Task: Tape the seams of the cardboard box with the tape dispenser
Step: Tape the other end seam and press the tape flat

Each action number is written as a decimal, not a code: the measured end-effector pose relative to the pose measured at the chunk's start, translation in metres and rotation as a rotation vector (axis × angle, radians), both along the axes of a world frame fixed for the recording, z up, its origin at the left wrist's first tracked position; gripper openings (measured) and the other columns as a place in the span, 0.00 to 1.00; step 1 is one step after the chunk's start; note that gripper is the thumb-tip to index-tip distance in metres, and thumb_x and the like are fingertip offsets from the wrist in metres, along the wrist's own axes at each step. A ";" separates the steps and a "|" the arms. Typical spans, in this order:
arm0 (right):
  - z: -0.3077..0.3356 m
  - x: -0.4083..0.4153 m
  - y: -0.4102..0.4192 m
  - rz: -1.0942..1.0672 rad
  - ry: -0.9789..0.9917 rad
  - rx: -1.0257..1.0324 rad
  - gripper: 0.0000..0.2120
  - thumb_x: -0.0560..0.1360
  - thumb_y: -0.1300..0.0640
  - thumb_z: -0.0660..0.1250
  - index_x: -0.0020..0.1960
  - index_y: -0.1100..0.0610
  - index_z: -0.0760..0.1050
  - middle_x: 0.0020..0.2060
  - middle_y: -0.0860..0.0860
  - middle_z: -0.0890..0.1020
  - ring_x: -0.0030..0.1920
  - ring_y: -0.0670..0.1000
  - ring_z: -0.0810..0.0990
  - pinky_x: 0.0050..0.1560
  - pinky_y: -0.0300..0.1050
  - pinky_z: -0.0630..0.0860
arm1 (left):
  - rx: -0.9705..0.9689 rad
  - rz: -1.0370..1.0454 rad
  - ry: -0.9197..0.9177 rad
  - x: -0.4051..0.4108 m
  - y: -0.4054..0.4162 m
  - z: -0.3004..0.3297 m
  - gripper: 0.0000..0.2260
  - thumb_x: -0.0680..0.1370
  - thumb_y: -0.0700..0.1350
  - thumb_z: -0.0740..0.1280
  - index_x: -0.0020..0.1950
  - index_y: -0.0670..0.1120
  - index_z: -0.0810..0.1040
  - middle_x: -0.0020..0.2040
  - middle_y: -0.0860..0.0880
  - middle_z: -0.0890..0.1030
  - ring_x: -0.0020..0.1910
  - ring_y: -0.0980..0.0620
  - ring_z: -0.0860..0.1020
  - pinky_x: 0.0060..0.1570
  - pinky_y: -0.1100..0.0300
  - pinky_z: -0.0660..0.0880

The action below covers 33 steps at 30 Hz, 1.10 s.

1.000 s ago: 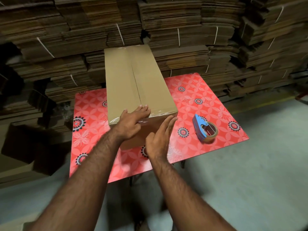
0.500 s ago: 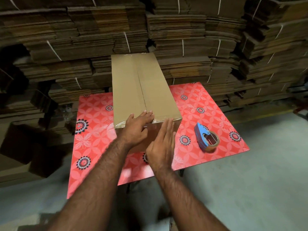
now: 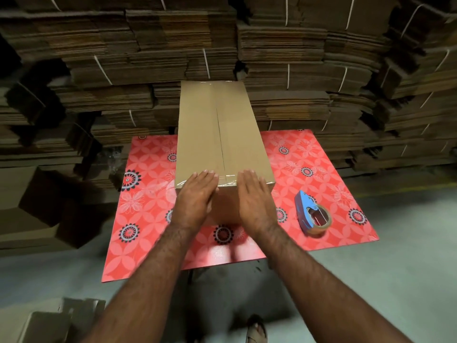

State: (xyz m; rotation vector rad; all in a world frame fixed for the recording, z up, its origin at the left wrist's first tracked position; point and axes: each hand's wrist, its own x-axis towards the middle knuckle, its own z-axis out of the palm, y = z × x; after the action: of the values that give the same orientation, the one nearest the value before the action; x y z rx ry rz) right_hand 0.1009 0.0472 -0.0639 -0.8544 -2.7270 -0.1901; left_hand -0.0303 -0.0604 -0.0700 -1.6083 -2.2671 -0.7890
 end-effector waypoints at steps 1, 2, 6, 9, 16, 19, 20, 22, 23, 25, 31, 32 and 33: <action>-0.002 -0.006 -0.008 0.048 0.012 0.006 0.29 0.72 0.62 0.48 0.70 0.67 0.72 0.68 0.63 0.75 0.70 0.61 0.73 0.70 0.60 0.69 | -0.007 -0.003 0.005 -0.001 0.000 0.000 0.16 0.74 0.34 0.73 0.61 0.40 0.81 0.62 0.41 0.81 0.63 0.41 0.79 0.67 0.44 0.70; -0.005 -0.009 -0.012 0.091 0.023 0.004 0.29 0.72 0.62 0.49 0.70 0.66 0.71 0.68 0.63 0.75 0.70 0.61 0.72 0.70 0.59 0.68 | -0.020 -0.007 0.008 -0.002 -0.001 0.001 0.17 0.73 0.34 0.73 0.62 0.40 0.81 0.63 0.41 0.81 0.63 0.41 0.79 0.67 0.43 0.71; -0.006 0.016 0.015 0.134 0.035 -0.021 0.29 0.73 0.63 0.49 0.71 0.66 0.70 0.68 0.63 0.74 0.69 0.62 0.73 0.70 0.59 0.70 | -0.051 -0.005 0.040 -0.002 -0.004 0.002 0.16 0.76 0.37 0.70 0.64 0.40 0.80 0.64 0.41 0.80 0.65 0.41 0.78 0.67 0.43 0.72; -0.003 0.035 0.029 0.103 0.029 -0.030 0.32 0.71 0.64 0.47 0.72 0.66 0.69 0.69 0.63 0.74 0.70 0.62 0.73 0.71 0.59 0.68 | -0.090 -0.007 0.012 0.001 -0.004 0.005 0.25 0.69 0.28 0.72 0.66 0.39 0.78 0.66 0.41 0.78 0.67 0.41 0.76 0.69 0.43 0.69; 0.000 -0.003 0.013 0.180 0.046 -0.033 0.26 0.73 0.59 0.65 0.70 0.65 0.72 0.66 0.61 0.77 0.68 0.59 0.76 0.69 0.58 0.69 | -0.224 0.080 0.014 0.011 -0.001 0.009 0.37 0.63 0.24 0.68 0.73 0.39 0.71 0.72 0.40 0.72 0.73 0.41 0.69 0.74 0.47 0.62; -0.008 -0.002 0.032 0.243 0.049 -0.005 0.23 0.75 0.58 0.64 0.69 0.64 0.74 0.65 0.61 0.78 0.66 0.59 0.77 0.67 0.56 0.73 | -0.179 0.111 0.038 0.007 0.000 0.002 0.30 0.68 0.28 0.72 0.70 0.40 0.74 0.69 0.41 0.76 0.69 0.42 0.74 0.71 0.47 0.66; -0.012 0.004 0.041 0.253 0.070 0.003 0.22 0.76 0.59 0.63 0.69 0.64 0.74 0.65 0.61 0.78 0.66 0.59 0.77 0.67 0.55 0.73 | -0.165 0.116 0.039 0.005 -0.002 -0.001 0.28 0.70 0.30 0.73 0.69 0.40 0.75 0.69 0.41 0.77 0.69 0.43 0.75 0.70 0.48 0.66; -0.014 0.020 0.060 0.256 0.118 0.028 0.21 0.78 0.60 0.63 0.69 0.64 0.74 0.65 0.60 0.78 0.66 0.60 0.77 0.68 0.54 0.70 | -0.142 0.132 0.038 0.001 -0.005 -0.005 0.25 0.72 0.34 0.74 0.69 0.41 0.76 0.68 0.42 0.77 0.68 0.44 0.75 0.70 0.49 0.67; -0.014 0.027 0.069 0.255 0.126 0.044 0.20 0.79 0.59 0.62 0.69 0.64 0.74 0.65 0.60 0.78 0.66 0.60 0.77 0.68 0.54 0.69 | -0.132 0.146 0.036 0.000 -0.006 -0.005 0.24 0.73 0.35 0.74 0.68 0.41 0.76 0.68 0.43 0.77 0.68 0.43 0.75 0.70 0.48 0.68; -0.011 0.038 0.078 0.229 0.098 0.051 0.21 0.81 0.53 0.58 0.68 0.64 0.75 0.64 0.61 0.79 0.66 0.60 0.77 0.68 0.54 0.69 | -0.097 0.172 0.028 -0.003 -0.011 -0.004 0.20 0.76 0.41 0.72 0.67 0.41 0.77 0.67 0.42 0.79 0.67 0.42 0.76 0.69 0.46 0.69; 0.009 0.010 0.046 0.045 0.105 -0.130 0.35 0.81 0.38 0.46 0.73 0.64 0.69 0.71 0.60 0.72 0.74 0.57 0.68 0.73 0.58 0.61 | -0.209 0.329 -0.106 0.000 -0.001 0.017 0.34 0.77 0.67 0.48 0.74 0.48 0.70 0.76 0.44 0.68 0.77 0.42 0.62 0.75 0.41 0.56; 0.011 0.001 0.039 0.011 0.111 -0.162 0.36 0.81 0.38 0.44 0.74 0.64 0.67 0.73 0.60 0.70 0.75 0.57 0.66 0.74 0.58 0.60 | -0.237 0.345 -0.088 0.004 0.004 0.017 0.34 0.77 0.68 0.46 0.75 0.51 0.68 0.77 0.45 0.66 0.78 0.43 0.60 0.75 0.41 0.55; 0.010 -0.006 0.033 -0.019 0.109 -0.176 0.36 0.81 0.38 0.44 0.75 0.64 0.66 0.73 0.60 0.70 0.76 0.57 0.65 0.75 0.59 0.59 | -0.276 0.359 -0.068 0.008 0.009 0.017 0.34 0.77 0.68 0.44 0.76 0.54 0.67 0.78 0.46 0.64 0.78 0.44 0.58 0.75 0.41 0.54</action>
State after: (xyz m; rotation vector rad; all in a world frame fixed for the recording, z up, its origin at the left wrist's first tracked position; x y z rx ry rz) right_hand 0.0949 0.0798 -0.0536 -0.9084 -2.6634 0.0924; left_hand -0.0224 -0.0516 -0.0526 -1.2261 -2.7023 -0.4626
